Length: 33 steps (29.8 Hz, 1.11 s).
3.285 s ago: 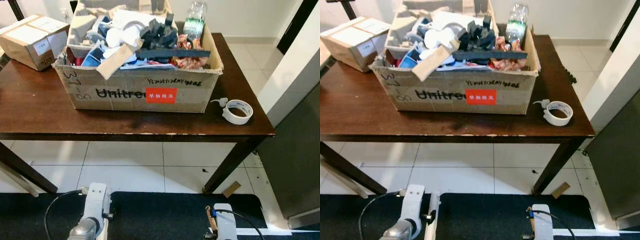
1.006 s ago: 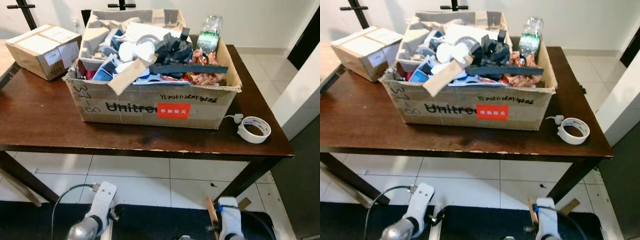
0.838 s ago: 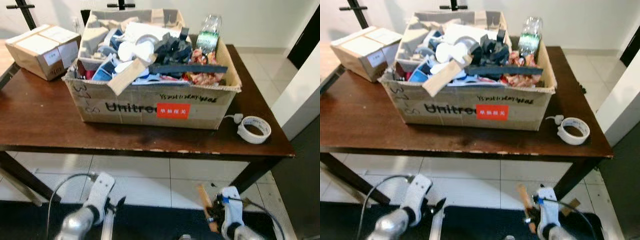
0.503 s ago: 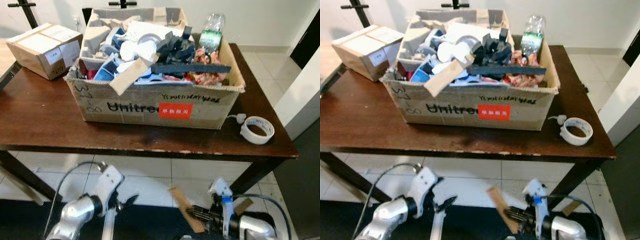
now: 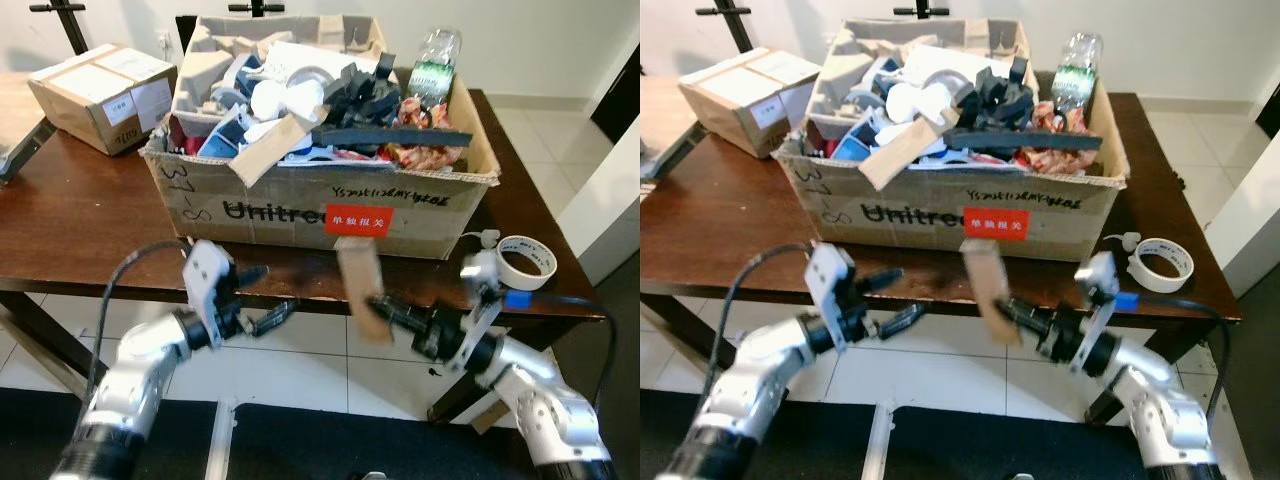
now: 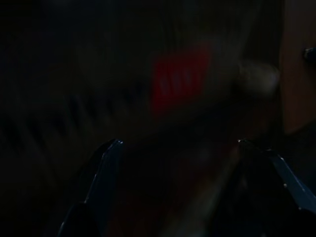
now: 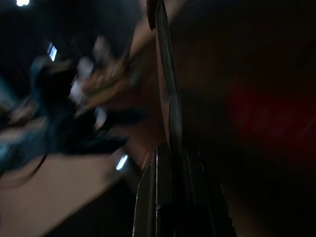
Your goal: Picking trash to rubbish bin
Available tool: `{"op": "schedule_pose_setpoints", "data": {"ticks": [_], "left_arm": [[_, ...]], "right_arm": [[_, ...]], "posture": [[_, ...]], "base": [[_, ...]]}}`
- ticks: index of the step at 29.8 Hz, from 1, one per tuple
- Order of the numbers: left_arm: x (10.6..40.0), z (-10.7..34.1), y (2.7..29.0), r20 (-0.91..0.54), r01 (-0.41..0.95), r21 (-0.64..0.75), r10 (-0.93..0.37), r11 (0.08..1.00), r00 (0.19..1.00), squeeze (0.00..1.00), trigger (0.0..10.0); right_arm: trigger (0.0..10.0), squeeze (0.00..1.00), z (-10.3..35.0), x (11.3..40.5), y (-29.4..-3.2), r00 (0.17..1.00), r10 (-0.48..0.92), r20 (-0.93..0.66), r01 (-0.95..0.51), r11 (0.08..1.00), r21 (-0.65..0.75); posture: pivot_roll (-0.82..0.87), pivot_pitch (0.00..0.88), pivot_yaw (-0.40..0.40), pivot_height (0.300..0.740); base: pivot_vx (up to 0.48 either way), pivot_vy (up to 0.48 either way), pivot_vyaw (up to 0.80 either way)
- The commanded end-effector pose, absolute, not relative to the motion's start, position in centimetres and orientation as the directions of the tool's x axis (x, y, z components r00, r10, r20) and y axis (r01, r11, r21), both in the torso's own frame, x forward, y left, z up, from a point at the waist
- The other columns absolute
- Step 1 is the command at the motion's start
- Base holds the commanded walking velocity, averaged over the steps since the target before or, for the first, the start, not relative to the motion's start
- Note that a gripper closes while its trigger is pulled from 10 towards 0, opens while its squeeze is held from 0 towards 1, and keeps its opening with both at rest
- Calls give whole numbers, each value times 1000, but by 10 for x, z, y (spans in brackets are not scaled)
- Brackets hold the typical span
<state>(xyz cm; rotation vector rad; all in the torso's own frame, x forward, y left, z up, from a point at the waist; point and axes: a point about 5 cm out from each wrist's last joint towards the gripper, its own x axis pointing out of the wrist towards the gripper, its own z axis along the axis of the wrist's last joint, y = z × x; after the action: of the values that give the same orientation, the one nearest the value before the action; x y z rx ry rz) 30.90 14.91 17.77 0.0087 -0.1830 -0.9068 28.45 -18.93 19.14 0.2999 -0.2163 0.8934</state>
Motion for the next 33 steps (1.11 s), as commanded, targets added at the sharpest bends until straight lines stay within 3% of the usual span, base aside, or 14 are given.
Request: {"op": "schedule_pose_setpoints", "data": {"ticks": [1,5,7,10,16,20,25,33], "left_arm": [[314,205,147,216,798,91,-794,596,569,0,10000],[316,234,137,284,829,97,-814,551,507,0,10000],[315,265,122,367,866,111,-830,488,421,0,10000],[315,288,109,423,883,137,-833,448,357,0,10000],[323,310,84,429,907,188,-862,378,270,0,10000],[333,311,78,377,890,215,-875,402,304,0,10000],[349,313,77,312,802,306,-850,513,425,0,10000],[359,312,77,293,754,343,-826,561,481,0,10000]], "right_arm": [[10000,0,213,292,-199,635,662,399,-763,618,189],[10000,0,238,300,-207,646,598,474,-740,645,194],[10000,0,262,311,-215,660,527,536,-703,684,193],[10000,0,280,321,-220,681,467,564,-652,737,177],[10000,0,317,335,-215,671,437,599,-613,781,118],[10000,0,330,345,-216,699,400,594,-545,835,80],[10000,0,327,362,-221,779,338,528,-376,926,-39],[10000,0,311,377,-213,851,347,395,-284,935,-211]], "posture": [[46,129,12,740],[47,131,9,740],[46,135,7,740],[49,140,5,740],[54,150,2,740],[51,154,9,740],[53,161,11,740],[61,169,7,740]], "base": [[0,0,0],[0,0,0],[0,0,0],[0,0,0],[0,0,0],[0,0,0],[0,0,0],[0,0,0]]}}
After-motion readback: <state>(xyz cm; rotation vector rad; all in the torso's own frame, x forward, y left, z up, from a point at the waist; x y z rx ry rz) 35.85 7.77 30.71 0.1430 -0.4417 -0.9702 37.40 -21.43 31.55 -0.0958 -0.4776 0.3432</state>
